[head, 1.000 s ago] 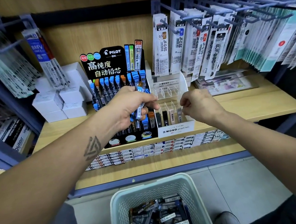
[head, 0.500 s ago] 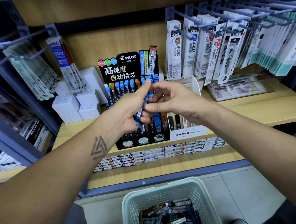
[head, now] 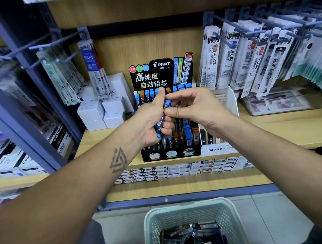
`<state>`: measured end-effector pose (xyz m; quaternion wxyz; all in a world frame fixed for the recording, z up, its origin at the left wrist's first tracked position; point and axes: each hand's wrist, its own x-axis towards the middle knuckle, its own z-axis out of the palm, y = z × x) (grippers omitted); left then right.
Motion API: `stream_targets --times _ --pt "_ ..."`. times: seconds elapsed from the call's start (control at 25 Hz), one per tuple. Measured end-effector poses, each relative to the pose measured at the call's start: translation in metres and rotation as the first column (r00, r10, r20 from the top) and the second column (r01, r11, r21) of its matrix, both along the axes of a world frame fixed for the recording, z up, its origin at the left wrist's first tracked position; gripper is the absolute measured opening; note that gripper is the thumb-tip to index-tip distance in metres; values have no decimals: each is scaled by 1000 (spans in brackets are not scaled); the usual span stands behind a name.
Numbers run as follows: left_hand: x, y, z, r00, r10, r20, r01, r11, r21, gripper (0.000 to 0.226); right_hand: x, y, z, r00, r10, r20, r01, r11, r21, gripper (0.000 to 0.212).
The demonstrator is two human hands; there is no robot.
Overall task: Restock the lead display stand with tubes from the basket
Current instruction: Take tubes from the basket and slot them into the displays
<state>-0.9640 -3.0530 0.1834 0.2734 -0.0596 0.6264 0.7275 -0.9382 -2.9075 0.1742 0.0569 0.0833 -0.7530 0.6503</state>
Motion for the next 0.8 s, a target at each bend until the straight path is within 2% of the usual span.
stream_targets --times 0.16,0.32,0.48,0.56,0.68,0.8 --pt "-5 -7 0 999 39 36 -39 999 -2 53 -10 -7 2 999 7 -46 -4 998 67 28" --pt "-7 -10 1 998 50 48 -51 999 4 51 -18 -8 3 997 44 -61 -36 992 121 29" --pt "-8 -15 2 990 -56 131 49 997 54 64 -24 -7 10 984 118 -134 -70 945 319 24" --pt "-8 -18 4 983 -113 147 101 991 85 64 -25 -4 13 972 168 -162 -100 927 361 20" --pt "-12 -24 8 982 -156 107 149 987 67 58 -25 3 15 973 178 -150 -121 937 329 18" --pt "-18 -38 12 987 -149 55 145 987 61 34 -27 9 18 987 145 -71 -128 971 203 21"
